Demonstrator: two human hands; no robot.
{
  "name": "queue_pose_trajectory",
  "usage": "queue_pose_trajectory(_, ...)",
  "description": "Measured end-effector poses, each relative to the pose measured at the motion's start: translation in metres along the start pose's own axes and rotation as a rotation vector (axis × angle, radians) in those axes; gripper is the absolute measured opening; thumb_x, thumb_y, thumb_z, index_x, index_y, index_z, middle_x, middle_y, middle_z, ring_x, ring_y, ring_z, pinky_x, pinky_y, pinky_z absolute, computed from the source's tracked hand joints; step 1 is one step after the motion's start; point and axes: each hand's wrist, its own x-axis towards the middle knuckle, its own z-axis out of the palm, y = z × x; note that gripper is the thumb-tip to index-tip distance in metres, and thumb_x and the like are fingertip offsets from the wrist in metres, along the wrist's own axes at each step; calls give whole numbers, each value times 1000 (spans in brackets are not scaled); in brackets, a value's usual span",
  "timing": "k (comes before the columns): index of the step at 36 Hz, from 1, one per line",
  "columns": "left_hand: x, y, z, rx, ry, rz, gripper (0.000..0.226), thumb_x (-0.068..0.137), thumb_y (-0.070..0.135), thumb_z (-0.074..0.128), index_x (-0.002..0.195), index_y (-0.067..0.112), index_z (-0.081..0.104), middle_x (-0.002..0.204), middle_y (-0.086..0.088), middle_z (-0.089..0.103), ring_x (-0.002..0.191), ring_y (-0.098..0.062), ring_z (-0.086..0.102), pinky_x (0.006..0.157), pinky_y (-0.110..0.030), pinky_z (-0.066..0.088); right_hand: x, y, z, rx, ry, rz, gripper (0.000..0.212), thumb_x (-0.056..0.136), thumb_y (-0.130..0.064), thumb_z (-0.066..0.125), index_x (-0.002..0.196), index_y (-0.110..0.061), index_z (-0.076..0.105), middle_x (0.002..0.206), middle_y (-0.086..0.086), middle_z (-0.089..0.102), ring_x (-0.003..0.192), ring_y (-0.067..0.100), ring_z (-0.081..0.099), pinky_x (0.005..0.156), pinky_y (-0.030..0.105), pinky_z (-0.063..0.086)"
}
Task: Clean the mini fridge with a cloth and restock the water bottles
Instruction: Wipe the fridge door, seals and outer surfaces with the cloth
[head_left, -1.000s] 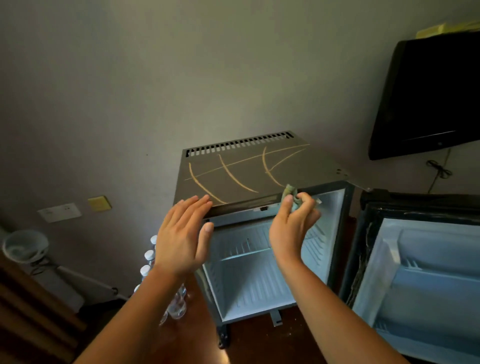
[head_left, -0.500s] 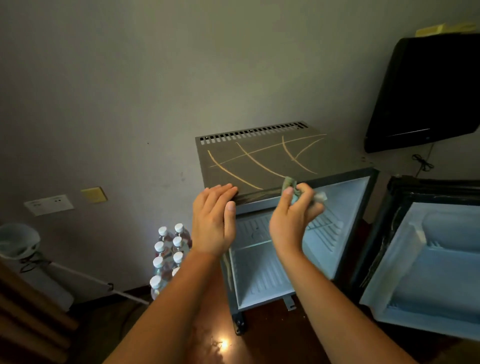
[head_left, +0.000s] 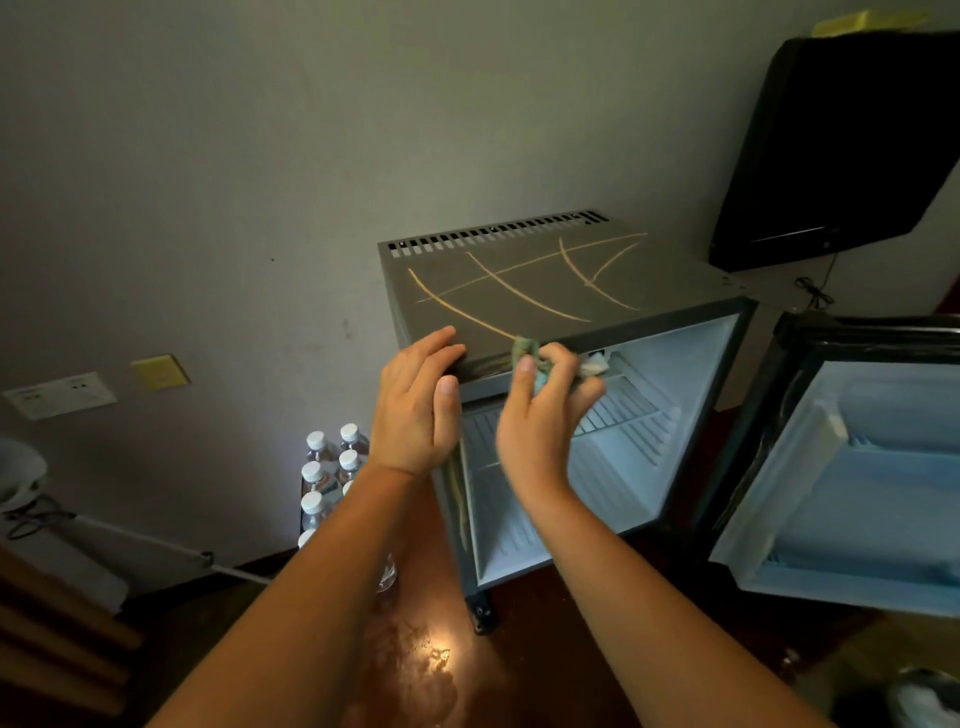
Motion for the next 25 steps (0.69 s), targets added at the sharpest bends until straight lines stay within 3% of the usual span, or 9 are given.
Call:
queue_pose_trajectory(4, 0, -8, -10, -24, -75, 46, 47, 106, 25, 30, 126, 1, 64, 140, -14, 58, 127, -27, 55, 110, -34, 38, -20, -3, 8, -29, -108, -111, 18, 103, -39, 50, 120, -35, 45, 118, -4, 27, 104, 21, 45, 90, 27, 44)
queue_pose_trajectory(6, -2, -12, -14, -25, -104, 70, 51, 108, 31, 26, 131, 3, 62, 145, -12, 55, 131, -26, 53, 112, -38, 38, -16, -2, 6, 2, -102, -55, 17, 103, -41, 49, 118, -38, 45, 119, -4, 28, 103, 22, 47, 84, 7, 39)
queue_pose_trajectory(8, -5, -13, -14, -37, -96, 65, 54, 108, 33, 24, 133, 4, 61, 147, -11, 54, 136, -25, 50, 114, -42, 39, -5, 2, 1, 36, -48, 39, 14, 103, -41, 49, 116, -41, 44, 125, 0, 28, 106, 24, 48, 74, 1, 41)
queue_pose_trajectory(12, -9, -5, -5, -117, 24, -30, 59, 109, 35, 19, 129, 2, 64, 142, -12, 58, 142, -24, 45, 118, -37, 35, 11, 4, -8, 10, 30, 97, 12, 104, -39, 48, 115, -38, 45, 125, 0, 26, 108, 27, 51, 80, 31, 56)
queue_pose_trajectory(15, -12, -1, 4, -196, 97, -98, 60, 109, 36, 17, 127, 4, 64, 138, -9, 61, 141, -22, 47, 118, -34, 33, -2, -4, 2, -16, 1, 28, 15, 104, -37, 49, 118, -34, 46, 124, 0, 28, 105, 22, 49, 80, 28, 51)
queue_pose_trajectory(20, -16, -10, 7, -307, 129, -117, 59, 111, 40, 17, 129, 8, 63, 140, 8, 57, 141, -21, 47, 117, -34, 35, -38, -17, 20, -21, -109, -105, 18, 102, -36, 51, 119, -35, 44, 116, -5, 27, 105, 23, 46, 92, 39, 47)
queue_pose_trajectory(22, -16, -13, 5, -332, 122, -107, 56, 111, 38, 17, 131, 10, 62, 142, 12, 56, 141, -21, 47, 117, -34, 35, -38, -16, 19, -3, -127, -84, 18, 103, -35, 52, 118, -37, 43, 116, -5, 27, 106, 24, 47, 91, 38, 48)
queue_pose_trajectory(25, -16, -13, 2, -359, 108, -124, 56, 111, 37, 17, 131, 11, 63, 142, 12, 56, 141, -21, 47, 116, -33, 34, -20, -9, 11, 27, -70, 24, 14, 103, -37, 50, 115, -40, 43, 125, 2, 29, 107, 25, 49, 76, 19, 44)
